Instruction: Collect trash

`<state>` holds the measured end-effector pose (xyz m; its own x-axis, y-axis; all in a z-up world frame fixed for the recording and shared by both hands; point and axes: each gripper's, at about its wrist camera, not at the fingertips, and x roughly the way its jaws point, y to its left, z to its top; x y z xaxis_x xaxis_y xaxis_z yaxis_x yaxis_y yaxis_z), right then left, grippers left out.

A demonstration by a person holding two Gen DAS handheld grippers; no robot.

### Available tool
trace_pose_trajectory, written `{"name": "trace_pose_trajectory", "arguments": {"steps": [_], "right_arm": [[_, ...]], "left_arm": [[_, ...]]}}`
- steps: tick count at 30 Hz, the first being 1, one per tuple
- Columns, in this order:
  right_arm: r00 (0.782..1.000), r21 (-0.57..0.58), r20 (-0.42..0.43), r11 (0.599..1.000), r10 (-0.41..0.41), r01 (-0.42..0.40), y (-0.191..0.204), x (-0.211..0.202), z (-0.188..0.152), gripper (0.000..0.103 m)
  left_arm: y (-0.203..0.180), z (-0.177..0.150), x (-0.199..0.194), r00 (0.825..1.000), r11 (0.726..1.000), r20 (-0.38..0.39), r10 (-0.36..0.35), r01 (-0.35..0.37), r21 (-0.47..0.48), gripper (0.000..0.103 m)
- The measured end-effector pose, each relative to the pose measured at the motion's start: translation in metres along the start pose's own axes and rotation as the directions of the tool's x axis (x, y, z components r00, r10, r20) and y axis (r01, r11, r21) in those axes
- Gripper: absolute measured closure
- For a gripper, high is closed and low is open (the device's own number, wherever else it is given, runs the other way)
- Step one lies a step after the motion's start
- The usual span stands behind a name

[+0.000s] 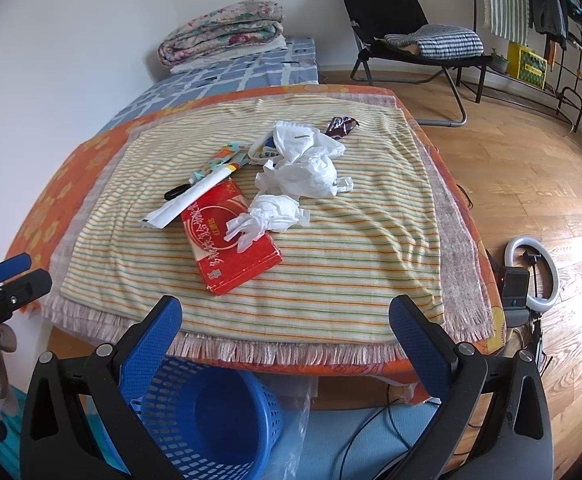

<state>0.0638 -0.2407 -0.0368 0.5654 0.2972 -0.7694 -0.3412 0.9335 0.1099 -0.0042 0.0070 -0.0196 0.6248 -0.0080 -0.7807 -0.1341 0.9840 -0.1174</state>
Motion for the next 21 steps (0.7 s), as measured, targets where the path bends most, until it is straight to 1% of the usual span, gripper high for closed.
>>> {"name": "trace_pose_trajectory", "arguments": {"steps": [7, 9, 13, 18, 21], "right_arm": [[0.999, 0.013, 0.032, 1.000, -0.019, 0.019, -0.008, -0.002, 0.003, 0.000], [0.999, 0.012, 0.031, 1.000, -0.008, 0.007, -0.009, -0.002, 0.005, 0.000], [1.000, 0.005, 0.019, 1.000, 0.005, -0.005, -0.011, 0.000, 0.010, 0.000], [1.000, -0.013, 0.020, 1.000, 0.006, -0.006, -0.014, 0.003, 0.018, 0.000], [0.999, -0.010, 0.034, 1.000, 0.014, -0.014, -0.018, 0.004, 0.023, 0.000]], "left_arm": [[-0.003, 0.004, 0.004, 0.999, 1.000, -0.019, -0.028, 0.028, -0.002, 0.000], [-0.006, 0.006, 0.006, 0.998, 0.999, -0.028, -0.048, 0.048, 0.000, 0.000], [-0.010, 0.011, 0.007, 0.998, 0.998, -0.023, -0.057, 0.057, 0.006, 0.000], [-0.008, 0.022, 0.012, 0.995, 0.996, -0.041, -0.089, 0.088, -0.027, 0.000], [-0.007, 0.030, 0.016, 0.994, 0.995, -0.049, -0.094, 0.092, -0.037, 0.000]]}}
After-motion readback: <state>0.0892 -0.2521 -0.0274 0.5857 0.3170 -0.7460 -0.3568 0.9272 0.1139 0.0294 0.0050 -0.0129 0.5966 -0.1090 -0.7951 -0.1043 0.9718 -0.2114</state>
